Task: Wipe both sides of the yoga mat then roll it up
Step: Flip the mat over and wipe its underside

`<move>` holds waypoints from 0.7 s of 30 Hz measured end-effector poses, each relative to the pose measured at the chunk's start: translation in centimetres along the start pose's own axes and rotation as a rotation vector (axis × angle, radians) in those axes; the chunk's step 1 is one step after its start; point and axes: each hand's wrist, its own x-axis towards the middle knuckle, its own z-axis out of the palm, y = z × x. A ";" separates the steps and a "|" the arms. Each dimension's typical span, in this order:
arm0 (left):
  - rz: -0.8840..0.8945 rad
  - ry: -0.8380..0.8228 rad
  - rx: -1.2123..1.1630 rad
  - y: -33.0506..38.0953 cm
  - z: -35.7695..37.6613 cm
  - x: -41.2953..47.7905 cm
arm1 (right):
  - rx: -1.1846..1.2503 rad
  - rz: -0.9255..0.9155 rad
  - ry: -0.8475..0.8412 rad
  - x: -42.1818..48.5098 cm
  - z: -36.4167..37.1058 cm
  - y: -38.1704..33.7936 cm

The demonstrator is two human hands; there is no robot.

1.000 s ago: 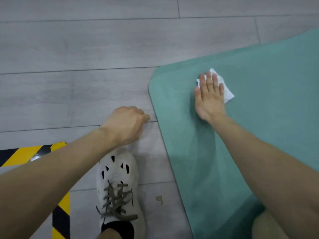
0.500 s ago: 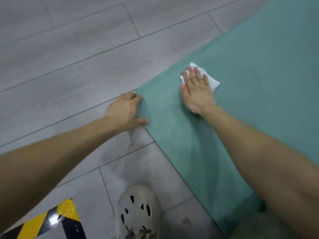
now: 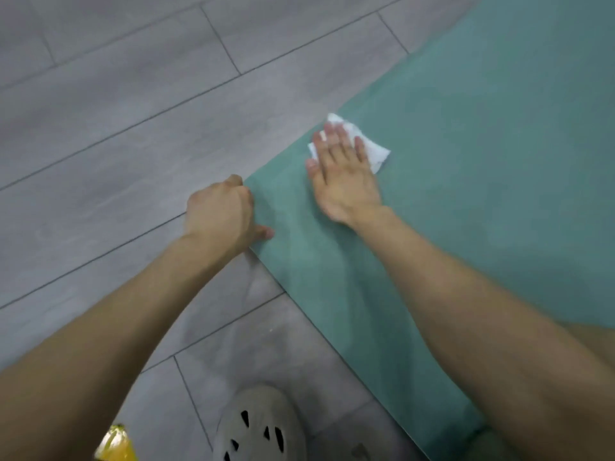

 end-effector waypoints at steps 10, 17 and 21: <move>-0.033 0.118 -0.101 -0.1 1.3 -0.7 | 0.010 0.257 0.035 3.9 -2.2 9.3; 0.038 0.154 -0.398 0.2 2.5 -1.2 | -0.129 -0.634 -0.169 -2.5 -0.1 3.2; 0.070 0.148 -0.364 0.3 2.4 -1.2 | -0.036 0.113 -0.012 3.0 -3.1 10.3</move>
